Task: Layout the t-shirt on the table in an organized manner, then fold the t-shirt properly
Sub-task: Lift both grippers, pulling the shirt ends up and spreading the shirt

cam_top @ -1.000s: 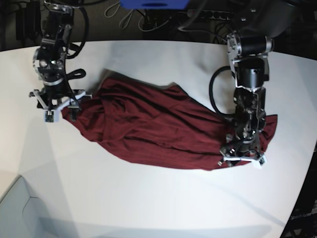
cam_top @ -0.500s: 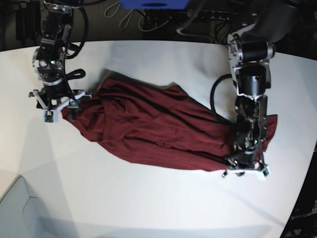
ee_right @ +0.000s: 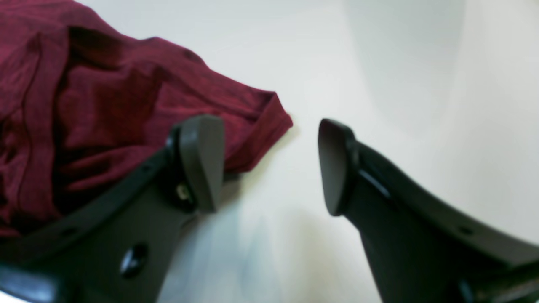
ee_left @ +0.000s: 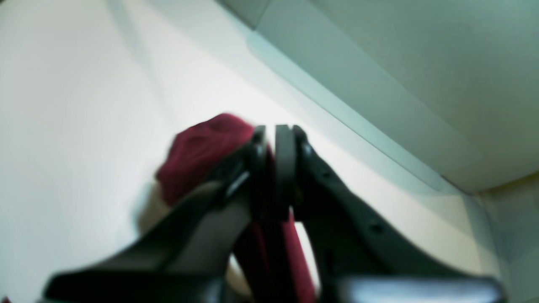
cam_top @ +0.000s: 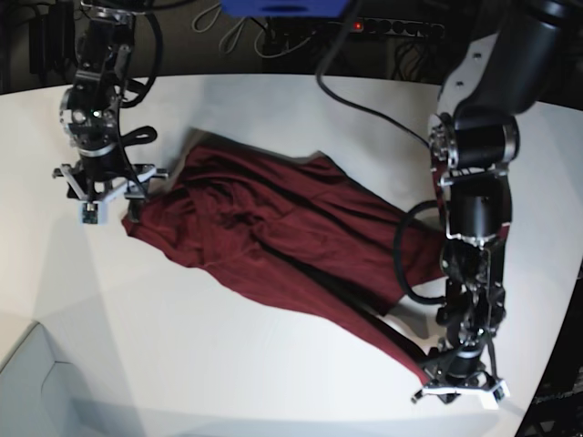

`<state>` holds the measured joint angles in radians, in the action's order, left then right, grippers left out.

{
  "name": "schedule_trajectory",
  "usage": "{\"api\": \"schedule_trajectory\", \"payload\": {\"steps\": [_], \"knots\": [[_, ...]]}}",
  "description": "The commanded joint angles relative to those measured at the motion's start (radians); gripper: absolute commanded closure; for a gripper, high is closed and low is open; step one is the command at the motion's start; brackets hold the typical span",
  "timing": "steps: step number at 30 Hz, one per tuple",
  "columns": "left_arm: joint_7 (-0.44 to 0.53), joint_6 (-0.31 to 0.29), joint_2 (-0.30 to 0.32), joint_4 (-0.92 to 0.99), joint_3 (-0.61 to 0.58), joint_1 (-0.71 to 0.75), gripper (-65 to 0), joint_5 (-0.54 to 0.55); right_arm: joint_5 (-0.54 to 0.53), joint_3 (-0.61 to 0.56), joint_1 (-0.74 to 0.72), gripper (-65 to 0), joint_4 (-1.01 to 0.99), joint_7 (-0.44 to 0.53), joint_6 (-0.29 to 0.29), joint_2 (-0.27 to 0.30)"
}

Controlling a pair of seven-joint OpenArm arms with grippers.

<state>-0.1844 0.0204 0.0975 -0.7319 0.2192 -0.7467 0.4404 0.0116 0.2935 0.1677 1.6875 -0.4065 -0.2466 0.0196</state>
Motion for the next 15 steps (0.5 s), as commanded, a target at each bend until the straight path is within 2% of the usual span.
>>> {"api": "schedule_trajectory", "payload": {"steps": [1,4,6,9,12,15], "knots": [[0.018,-0.009,0.001,0.013,-0.011,-0.047,-12.1,-0.024,-0.008,0.005,-0.006,-35.9,0.02,0.025,0.002,0.009],[0.018,-0.009,-0.005,0.096,-0.027,-0.073,-29.6,-0.073,-0.006,0.006,-0.004,-35.9,0.024,0.022,0.002,0.009],[0.018,-0.014,-0.006,0.094,-0.031,-0.063,-36.1,-0.07,-0.006,0.006,-0.004,-35.9,0.027,0.022,0.002,0.009],[0.013,-0.015,-0.005,0.03,-0.027,0.009,-36.5,-0.068,-0.006,0.006,0.014,-35.9,0.027,0.028,0.003,0.009],[0.009,-0.01,-0.002,-0.113,-0.027,0.106,-36.5,-0.068,-0.006,0.006,0.016,-35.9,0.027,0.028,0.003,0.009],[-0.046,-0.009,0.003,-0.297,-0.024,0.23,-36.5,-0.068,-0.006,0.008,0.017,-35.9,0.027,0.027,0.003,0.006]]}}
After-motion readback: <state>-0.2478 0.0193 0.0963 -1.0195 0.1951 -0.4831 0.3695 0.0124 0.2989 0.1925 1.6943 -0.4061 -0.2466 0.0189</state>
